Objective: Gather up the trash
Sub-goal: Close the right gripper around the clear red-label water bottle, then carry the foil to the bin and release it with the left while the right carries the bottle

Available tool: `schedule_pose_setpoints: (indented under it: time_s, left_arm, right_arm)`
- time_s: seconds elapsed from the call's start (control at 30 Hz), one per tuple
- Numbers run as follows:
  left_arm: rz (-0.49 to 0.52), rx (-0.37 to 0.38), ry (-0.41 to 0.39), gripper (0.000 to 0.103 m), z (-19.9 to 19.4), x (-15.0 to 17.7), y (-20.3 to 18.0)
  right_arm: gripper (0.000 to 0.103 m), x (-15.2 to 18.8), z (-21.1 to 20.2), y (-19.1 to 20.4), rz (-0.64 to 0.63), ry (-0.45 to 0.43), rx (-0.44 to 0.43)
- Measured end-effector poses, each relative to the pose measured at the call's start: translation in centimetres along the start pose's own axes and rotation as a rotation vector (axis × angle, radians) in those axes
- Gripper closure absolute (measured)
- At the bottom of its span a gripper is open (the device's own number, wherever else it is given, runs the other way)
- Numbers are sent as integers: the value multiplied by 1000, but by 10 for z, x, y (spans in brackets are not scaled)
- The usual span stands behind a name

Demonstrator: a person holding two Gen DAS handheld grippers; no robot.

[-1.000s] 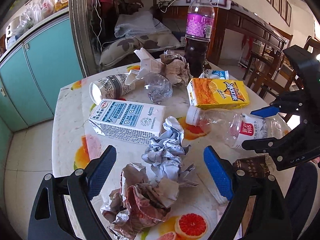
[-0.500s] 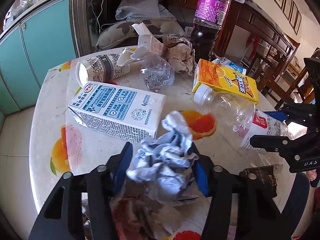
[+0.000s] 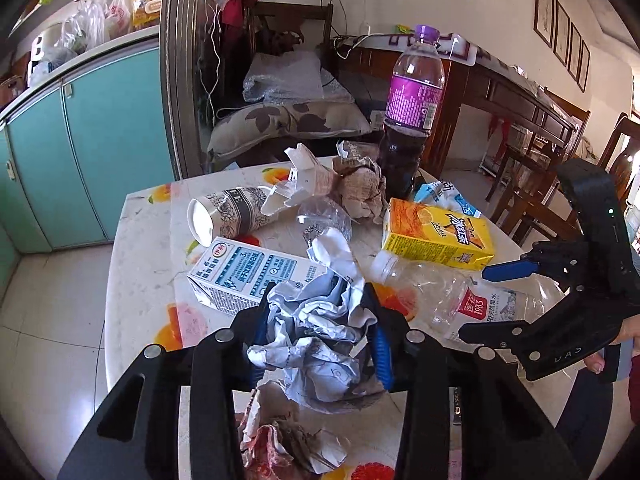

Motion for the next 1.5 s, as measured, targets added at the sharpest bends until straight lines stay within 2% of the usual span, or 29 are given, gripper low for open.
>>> schedule_pose_setpoints:
  time_s: [0.1,0.13,0.17,0.2,0.3,0.73,1.17,1.4,1.5]
  left_arm:
    - [-10,1,-12,64,-5,-2,3]
    - [-11,-4,-18,64,-6,-3,5]
    - [-11,-9,-25,64,-9,-4,6]
    - [-13,-12,-33,64,-11,-5,8]
    - [-30,-16,-57,64,-19,-9,14]
    - [-114,-73,-100,63,-39,-14,54]
    - [-147,-125,-108,63,-49,-11,79]
    - [-158,-147,-119,63,-53,-13,89]
    - [-165,-183,-124,63,-57,-15,99]
  right_arm:
    - [20,-3,8,3,-22,39,14]
    - [29,-3,12,4,-35,52,23]
    - [44,-3,16,7,-56,67,46]
    - [45,-2,19,9,-72,78,59]
    - [46,-1,16,14,-81,51,96]
    - [47,-37,-45,37,-34,-197,75]
    - [47,-53,-56,52,-10,-270,42]
    - [47,-68,-62,64,6,-339,-18]
    - [47,-77,-61,74,-11,-362,-44]
Point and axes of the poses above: each gripper's, at about its wrist camera, not at the fingertips, and z roughly the way its jaws point, y to its left, x to its underside, the point moved 3 cm from there along z, roughly the way its jaws point, and after that the axes turned 9 degrees about -z, right-handed, at the moved point
